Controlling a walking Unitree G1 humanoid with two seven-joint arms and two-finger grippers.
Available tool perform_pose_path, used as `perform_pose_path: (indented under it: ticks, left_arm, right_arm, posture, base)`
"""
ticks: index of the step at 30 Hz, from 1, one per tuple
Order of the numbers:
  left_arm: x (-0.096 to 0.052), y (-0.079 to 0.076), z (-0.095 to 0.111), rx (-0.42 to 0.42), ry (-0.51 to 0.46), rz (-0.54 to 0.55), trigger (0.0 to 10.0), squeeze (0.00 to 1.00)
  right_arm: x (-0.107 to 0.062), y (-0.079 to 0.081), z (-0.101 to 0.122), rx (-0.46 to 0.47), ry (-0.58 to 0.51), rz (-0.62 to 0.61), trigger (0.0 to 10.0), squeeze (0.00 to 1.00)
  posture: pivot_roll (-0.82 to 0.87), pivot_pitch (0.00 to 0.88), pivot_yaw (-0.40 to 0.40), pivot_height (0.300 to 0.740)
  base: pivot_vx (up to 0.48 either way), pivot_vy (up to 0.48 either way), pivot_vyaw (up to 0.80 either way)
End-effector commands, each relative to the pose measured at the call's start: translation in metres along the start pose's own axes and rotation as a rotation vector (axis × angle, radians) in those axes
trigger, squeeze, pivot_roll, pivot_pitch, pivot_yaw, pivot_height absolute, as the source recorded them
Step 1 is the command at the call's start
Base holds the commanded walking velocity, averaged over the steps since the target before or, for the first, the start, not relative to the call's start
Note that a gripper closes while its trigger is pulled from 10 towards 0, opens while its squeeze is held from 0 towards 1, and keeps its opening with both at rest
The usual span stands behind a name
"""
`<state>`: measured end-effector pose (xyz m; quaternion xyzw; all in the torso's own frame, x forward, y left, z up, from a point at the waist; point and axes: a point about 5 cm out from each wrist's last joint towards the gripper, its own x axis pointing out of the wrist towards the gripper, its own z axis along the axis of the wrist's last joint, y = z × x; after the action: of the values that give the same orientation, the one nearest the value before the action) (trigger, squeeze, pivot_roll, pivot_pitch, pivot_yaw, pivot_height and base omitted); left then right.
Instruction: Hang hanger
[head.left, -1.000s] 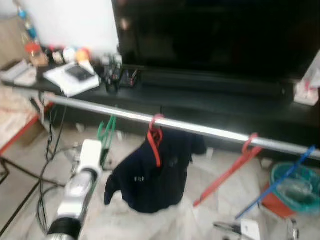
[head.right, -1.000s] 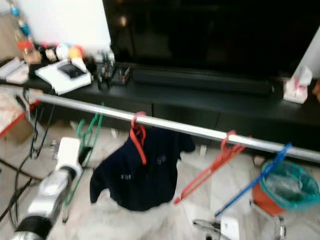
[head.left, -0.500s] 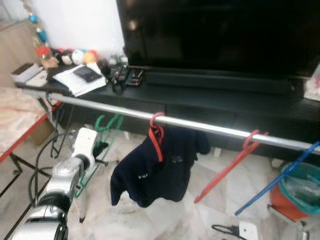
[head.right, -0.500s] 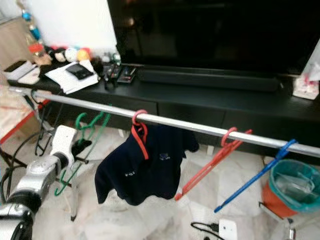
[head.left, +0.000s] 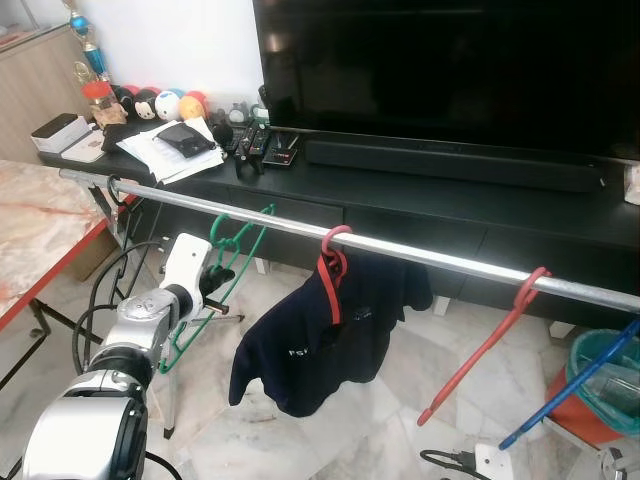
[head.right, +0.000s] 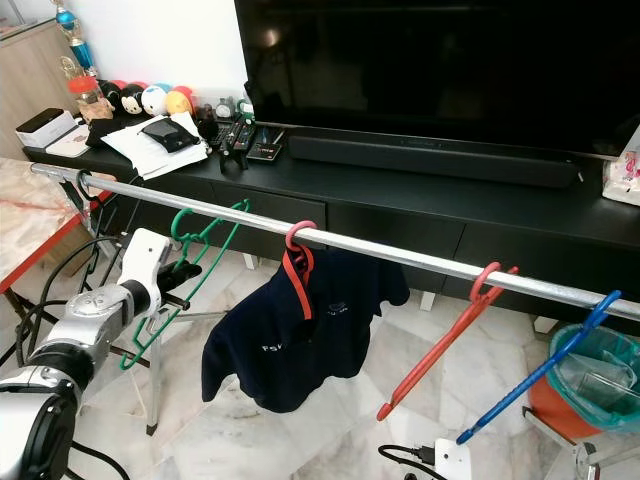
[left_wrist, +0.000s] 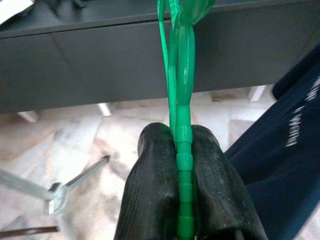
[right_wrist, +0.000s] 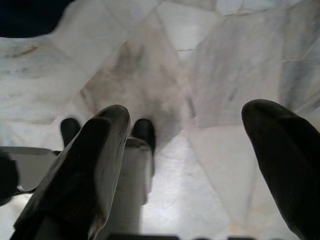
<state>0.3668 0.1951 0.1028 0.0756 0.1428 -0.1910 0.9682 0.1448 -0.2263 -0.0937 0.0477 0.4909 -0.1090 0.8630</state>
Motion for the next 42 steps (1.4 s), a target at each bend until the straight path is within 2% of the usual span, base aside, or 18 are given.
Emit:
perform_pose_path:
  ticks: [1, 3, 7, 8, 13, 20, 27, 42]
  left_arm:
    - [0.004, -0.002, 0.006, 0.014, -0.008, -0.001, 10.0, 0.0]
    - [0.007, -0.007, 0.008, 0.014, -0.007, -0.004, 10.0, 0.0]
    - [0.014, -0.016, 0.012, 0.013, 0.006, 0.018, 10.0, 0.0]
    - [0.017, -0.019, 0.015, 0.001, 0.002, 0.026, 10.0, 0.0]
    - [0.023, -0.028, 0.021, -0.011, 0.001, 0.041, 10.0, 0.0]
    - [0.027, -0.028, 0.025, -0.016, 0.035, 0.117, 10.0, 0.0]
    - [0.029, -0.028, 0.027, -0.025, 0.055, 0.147, 10.0, 0.0]
    - [0.028, -0.03, 0.017, -0.003, 0.135, 0.17, 10.0, 0.0]
  right_arm:
    - [-0.001, -0.004, -0.002, 0.016, 0.003, -0.006, 10.0, 0.0]
    - [-0.001, -0.005, -0.002, 0.016, 0.002, -0.007, 10.0, 0.0]
    - [0.0, 0.01, -0.004, 0.011, 0.003, 0.008, 10.0, 0.0]
    - [0.0, 0.018, -0.006, 0.01, 0.006, 0.015, 10.0, 0.0]
    - [0.0, 0.024, -0.01, 0.009, 0.014, 0.018, 10.0, 0.0]
    - [-0.002, 0.013, -0.019, 0.006, 0.034, 0.002, 10.0, 0.0]
    - [-0.004, 0.0, -0.019, 0.001, 0.037, -0.012, 10.0, 0.0]
    - [-0.004, -0.008, -0.016, -0.004, 0.033, -0.019, 10.0, 0.0]
  posture:
    - [-0.05, 0.0, 0.058, 0.74]
    - [-0.05, 0.0, 0.056, 0.74]
    - [-0.06, 0.0, 0.054, 0.74]
    - [-0.07, 0.0, 0.052, 0.74]
    - [-0.07, 0.0, 0.049, 0.74]
    - [-0.08, 0.0, 0.042, 0.74]
    - [-0.09, 0.0, 0.035, 0.74]
    - [-0.1, 0.0, 0.029, 0.74]
  base:
    - [0.0, 0.0, 0.0]
    - [0.0, 0.0, 0.0]
    - [0.0, 0.0, 0.0]
    - [0.0, 0.0, 0.0]
    - [0.0, 0.0, 0.0]
    - [0.0, 0.0, 0.0]
    - [0.0, 0.0, 0.0]
    - [0.0, 0.0, 0.0]
